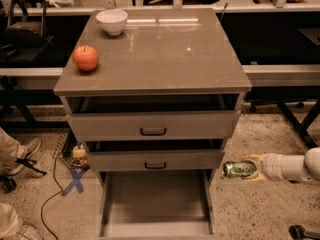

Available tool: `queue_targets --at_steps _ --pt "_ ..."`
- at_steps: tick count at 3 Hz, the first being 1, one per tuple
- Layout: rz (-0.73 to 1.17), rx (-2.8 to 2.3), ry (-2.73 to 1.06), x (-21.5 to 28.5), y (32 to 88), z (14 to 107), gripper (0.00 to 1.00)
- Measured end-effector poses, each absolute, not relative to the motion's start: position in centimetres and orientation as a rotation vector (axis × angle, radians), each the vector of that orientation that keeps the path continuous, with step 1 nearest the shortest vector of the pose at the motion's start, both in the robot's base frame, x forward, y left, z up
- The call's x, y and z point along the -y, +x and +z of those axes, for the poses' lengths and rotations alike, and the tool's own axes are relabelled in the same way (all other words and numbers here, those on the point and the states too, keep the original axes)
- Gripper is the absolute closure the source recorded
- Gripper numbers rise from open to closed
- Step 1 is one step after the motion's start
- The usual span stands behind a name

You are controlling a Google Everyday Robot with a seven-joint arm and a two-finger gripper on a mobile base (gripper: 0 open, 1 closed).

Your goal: Pick green can from bottom drawer and place on counter

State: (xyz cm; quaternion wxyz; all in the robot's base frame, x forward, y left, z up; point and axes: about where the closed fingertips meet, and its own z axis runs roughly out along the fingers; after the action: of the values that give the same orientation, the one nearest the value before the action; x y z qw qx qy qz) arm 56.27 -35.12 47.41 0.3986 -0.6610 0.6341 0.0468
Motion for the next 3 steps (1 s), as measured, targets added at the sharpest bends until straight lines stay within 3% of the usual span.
queue_targets --at_steps 1,3 --pt "0.118 -1.605 -1.673 35.1 56.3 47.4 1.00" --pt "-0.017 -1.457 -1.653 38.2 54.7 58.2 1.00"
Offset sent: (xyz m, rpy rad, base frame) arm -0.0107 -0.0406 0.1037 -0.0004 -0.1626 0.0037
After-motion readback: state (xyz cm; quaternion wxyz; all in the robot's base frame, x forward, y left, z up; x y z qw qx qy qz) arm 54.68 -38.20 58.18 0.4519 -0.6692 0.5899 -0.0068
